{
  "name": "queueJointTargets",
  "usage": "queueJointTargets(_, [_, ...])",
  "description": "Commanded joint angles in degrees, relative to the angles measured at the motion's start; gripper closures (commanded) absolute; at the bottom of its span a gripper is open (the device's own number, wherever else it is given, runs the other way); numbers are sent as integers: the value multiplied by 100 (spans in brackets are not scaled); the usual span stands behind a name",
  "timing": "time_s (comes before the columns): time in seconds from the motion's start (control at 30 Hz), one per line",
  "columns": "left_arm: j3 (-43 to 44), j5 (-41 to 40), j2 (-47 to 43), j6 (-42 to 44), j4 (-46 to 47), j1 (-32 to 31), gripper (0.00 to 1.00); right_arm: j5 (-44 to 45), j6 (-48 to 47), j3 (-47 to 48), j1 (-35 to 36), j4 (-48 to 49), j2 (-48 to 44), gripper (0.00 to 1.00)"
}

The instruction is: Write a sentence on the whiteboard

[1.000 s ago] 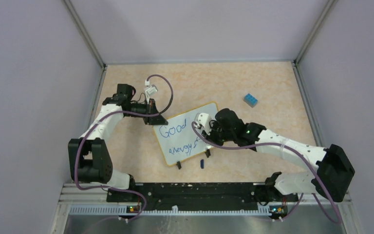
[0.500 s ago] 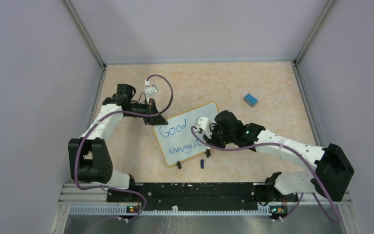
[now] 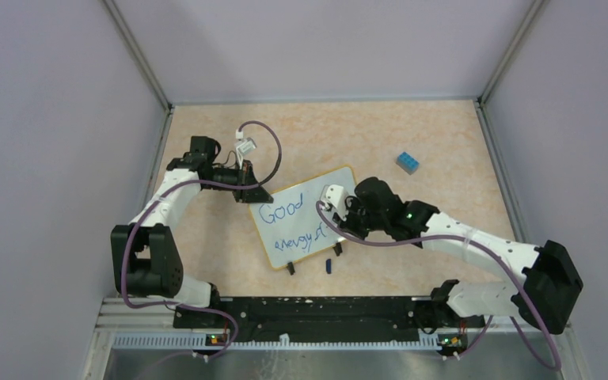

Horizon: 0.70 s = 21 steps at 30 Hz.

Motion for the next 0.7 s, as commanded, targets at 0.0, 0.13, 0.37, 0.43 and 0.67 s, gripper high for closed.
queueJointTargets(0.0, [72, -515, 55, 136, 56, 16, 100, 220, 102, 148, -40, 252, 132, 100])
queueJointTargets(0.13, [73, -523, 62, 154, 53, 17, 100, 198, 108, 180, -40, 302, 220, 100])
queueJointTargets(0.37, [73, -511, 79, 170, 53, 17, 100, -35, 37, 211, -34, 251, 334, 100])
queueJointTargets(0.43, [73, -517, 85, 171, 53, 13, 100, -55, 5, 188, -40, 202, 353, 100])
queueJointTargets(0.67, [68, -504, 81, 172, 43, 17, 100, 17, -76, 43, -38, 59, 266, 100])
